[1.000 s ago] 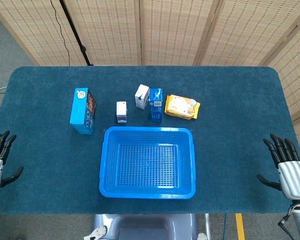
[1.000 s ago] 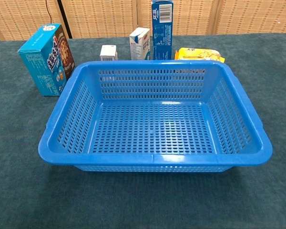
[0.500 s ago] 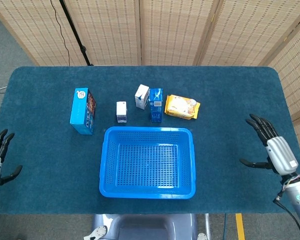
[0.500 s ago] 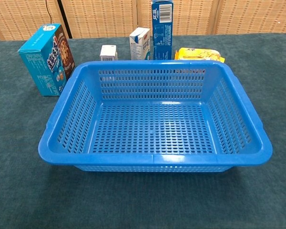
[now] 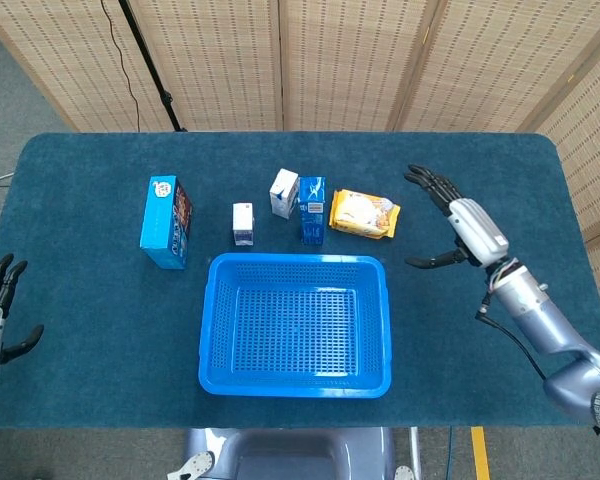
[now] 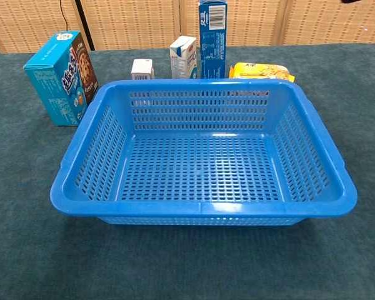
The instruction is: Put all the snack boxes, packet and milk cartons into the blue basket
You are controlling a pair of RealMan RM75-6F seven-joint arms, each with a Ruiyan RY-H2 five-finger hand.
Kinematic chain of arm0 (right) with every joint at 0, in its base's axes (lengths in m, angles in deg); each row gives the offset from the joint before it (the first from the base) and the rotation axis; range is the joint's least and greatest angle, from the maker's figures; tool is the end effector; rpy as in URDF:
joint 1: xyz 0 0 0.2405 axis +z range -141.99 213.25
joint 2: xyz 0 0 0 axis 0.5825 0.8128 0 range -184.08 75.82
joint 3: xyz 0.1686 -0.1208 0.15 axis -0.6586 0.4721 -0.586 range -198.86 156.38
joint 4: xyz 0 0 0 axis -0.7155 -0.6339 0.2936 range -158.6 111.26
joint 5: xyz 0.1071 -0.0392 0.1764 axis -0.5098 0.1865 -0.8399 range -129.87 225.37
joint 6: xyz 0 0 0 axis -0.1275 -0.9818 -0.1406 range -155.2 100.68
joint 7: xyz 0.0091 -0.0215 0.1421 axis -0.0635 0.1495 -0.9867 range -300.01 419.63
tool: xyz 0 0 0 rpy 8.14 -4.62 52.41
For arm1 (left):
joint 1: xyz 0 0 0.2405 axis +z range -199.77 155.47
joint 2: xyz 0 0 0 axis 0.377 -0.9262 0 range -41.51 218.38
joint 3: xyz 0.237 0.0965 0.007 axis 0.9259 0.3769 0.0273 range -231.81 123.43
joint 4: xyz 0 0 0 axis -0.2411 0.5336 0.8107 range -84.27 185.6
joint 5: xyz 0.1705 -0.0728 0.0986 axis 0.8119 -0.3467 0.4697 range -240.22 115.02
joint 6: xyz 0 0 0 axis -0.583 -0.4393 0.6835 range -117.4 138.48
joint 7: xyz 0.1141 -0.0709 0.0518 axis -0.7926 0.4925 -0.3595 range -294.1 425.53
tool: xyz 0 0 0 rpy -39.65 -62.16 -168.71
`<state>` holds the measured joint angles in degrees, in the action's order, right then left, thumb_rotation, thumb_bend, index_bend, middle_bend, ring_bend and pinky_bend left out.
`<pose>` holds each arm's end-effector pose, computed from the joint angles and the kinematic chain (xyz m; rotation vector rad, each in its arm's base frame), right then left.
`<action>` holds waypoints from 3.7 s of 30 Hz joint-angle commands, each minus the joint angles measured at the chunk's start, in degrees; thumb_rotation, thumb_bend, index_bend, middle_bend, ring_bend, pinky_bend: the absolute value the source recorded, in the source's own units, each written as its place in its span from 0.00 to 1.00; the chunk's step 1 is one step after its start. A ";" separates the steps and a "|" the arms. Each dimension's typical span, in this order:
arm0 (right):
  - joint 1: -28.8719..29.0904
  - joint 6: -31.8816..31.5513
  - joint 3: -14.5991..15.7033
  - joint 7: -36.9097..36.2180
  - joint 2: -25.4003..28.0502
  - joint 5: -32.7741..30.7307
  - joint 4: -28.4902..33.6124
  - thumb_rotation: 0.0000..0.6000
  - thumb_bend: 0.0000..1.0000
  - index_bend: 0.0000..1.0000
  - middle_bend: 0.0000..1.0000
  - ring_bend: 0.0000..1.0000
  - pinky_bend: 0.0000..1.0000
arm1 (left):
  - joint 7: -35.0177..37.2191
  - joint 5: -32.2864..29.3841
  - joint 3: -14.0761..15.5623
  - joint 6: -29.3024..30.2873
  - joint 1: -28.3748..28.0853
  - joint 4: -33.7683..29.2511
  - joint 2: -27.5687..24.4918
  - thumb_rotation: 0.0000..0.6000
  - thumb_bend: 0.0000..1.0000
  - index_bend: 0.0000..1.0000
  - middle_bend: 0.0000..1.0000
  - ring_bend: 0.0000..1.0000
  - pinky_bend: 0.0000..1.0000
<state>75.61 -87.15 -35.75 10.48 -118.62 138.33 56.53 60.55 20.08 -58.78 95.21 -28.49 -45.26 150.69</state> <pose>-0.1658 -0.3874 0.1558 1.6831 -1.2705 1.5690 -0.3013 0.1941 0.1698 -1.3621 -0.8514 -0.8713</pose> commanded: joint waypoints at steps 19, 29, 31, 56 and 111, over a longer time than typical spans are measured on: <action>20.77 19.63 -2.16 -9.01 -17.29 -5.94 -19.19 1.00 0.00 0.00 0.00 0.00 0.00 | -4.31 -7.56 -2.60 -3.72 -2.08 -0.18 1.52 1.00 0.24 0.00 0.00 0.00 0.00; 23.90 21.48 -2.25 -5.76 -25.12 -9.31 -29.44 1.00 0.00 0.10 0.20 0.23 0.25 | -2.66 -9.63 -3.28 -5.08 -2.49 1.22 1.16 1.00 0.24 0.00 0.00 0.00 0.00; 23.73 21.00 -2.12 -5.51 -26.02 -9.63 -30.13 1.00 0.00 0.21 0.33 0.37 0.39 | -2.33 -9.94 -3.37 -5.34 -2.56 1.48 1.05 1.00 0.24 0.00 0.00 0.00 0.00; 13.03 0.63 -6.71 -0.68 -5.44 -7.50 2.41 1.00 0.42 0.54 0.60 0.63 0.62 | -0.05 -8.42 -2.56 -4.87 -2.21 1.49 0.28 1.00 0.24 0.00 0.00 0.00 0.00; 16.97 20.18 4.32 62.96 -0.16 -14.06 33.32 1.00 0.01 0.11 0.26 0.36 0.54 | 1.01 -8.57 -2.10 -5.45 -2.18 1.66 -0.24 1.00 0.24 0.00 0.00 0.00 0.00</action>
<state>92.56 -66.26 -31.52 72.90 -118.08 124.82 89.34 61.55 11.52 -60.89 89.78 -30.67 -43.61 150.46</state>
